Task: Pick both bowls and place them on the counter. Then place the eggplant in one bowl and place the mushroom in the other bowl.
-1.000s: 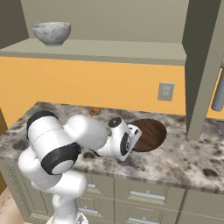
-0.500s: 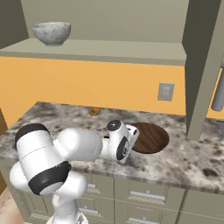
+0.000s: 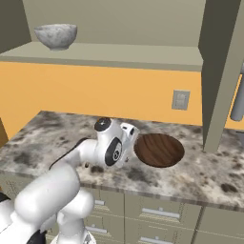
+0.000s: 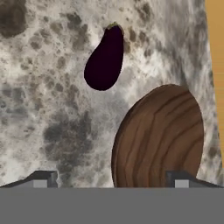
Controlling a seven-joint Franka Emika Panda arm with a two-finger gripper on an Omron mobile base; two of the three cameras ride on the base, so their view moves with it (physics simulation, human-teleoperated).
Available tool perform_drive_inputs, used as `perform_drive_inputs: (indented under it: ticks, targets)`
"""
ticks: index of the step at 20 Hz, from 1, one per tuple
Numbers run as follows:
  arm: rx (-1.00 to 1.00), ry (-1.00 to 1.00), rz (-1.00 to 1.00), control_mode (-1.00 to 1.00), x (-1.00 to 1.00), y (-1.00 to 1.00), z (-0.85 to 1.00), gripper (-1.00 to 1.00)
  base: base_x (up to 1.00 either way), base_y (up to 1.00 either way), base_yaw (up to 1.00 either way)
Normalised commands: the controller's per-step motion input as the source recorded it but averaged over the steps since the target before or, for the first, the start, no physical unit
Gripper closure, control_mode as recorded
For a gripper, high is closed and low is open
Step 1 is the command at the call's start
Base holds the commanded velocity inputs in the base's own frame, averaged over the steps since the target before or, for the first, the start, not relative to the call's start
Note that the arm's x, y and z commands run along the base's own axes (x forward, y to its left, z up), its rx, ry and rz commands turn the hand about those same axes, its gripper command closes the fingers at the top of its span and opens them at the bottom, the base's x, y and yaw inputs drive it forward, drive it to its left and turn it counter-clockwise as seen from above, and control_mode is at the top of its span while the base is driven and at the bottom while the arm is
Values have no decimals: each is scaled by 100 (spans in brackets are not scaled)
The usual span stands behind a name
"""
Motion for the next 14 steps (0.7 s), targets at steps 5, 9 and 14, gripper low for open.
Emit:
perform_drive_inputs:
  ticks: [5, 9, 14]
  targets:
    - [8, 1, -11, -100, -33, 57, 94, -100, 0, 0, 0]
    - [33, 0, -23, -100, -45, 37, 30, -100, 0, 0, 0]
    - [32, -9, -5, -100, -74, 8, 3, -100, 0, 0, 0]
